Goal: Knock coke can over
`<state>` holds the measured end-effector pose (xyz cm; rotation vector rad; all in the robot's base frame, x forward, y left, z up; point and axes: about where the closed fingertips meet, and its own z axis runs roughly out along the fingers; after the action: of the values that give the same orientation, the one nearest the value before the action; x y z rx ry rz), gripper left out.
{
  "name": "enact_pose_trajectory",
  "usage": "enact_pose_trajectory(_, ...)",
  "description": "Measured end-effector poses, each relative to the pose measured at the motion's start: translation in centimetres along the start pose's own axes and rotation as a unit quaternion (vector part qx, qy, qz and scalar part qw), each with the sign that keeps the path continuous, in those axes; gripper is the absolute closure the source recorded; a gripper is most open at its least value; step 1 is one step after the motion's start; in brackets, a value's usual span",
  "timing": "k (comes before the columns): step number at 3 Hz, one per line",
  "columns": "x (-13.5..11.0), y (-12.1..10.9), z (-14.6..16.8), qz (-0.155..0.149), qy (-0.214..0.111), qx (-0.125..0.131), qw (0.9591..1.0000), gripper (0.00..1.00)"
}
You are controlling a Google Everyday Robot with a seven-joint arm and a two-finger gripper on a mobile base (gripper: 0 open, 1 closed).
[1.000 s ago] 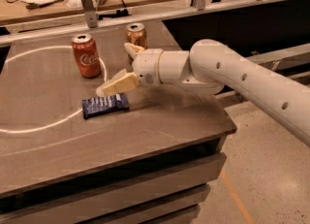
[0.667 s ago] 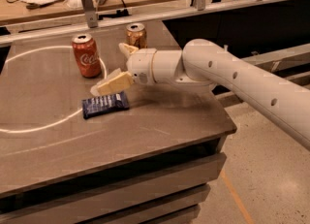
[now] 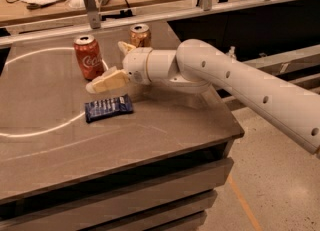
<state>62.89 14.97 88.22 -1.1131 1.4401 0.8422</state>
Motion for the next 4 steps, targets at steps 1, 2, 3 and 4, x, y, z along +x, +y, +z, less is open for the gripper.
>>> enact_pose_trajectory(1,0.6,-1.1,2.1,0.0,0.002,0.017,0.9998,0.0)
enact_pose_trajectory(2,0.7,-1.7,3.4,-0.001,-0.001,0.024,0.9997,0.0)
enact_pose_trajectory(3,0.4,-1.8,4.5,-0.005,-0.003,0.024,0.9997,0.18)
enact_pose_trajectory(4,0.1,-1.7,4.7,-0.012,0.0,0.025,0.9996,0.49)
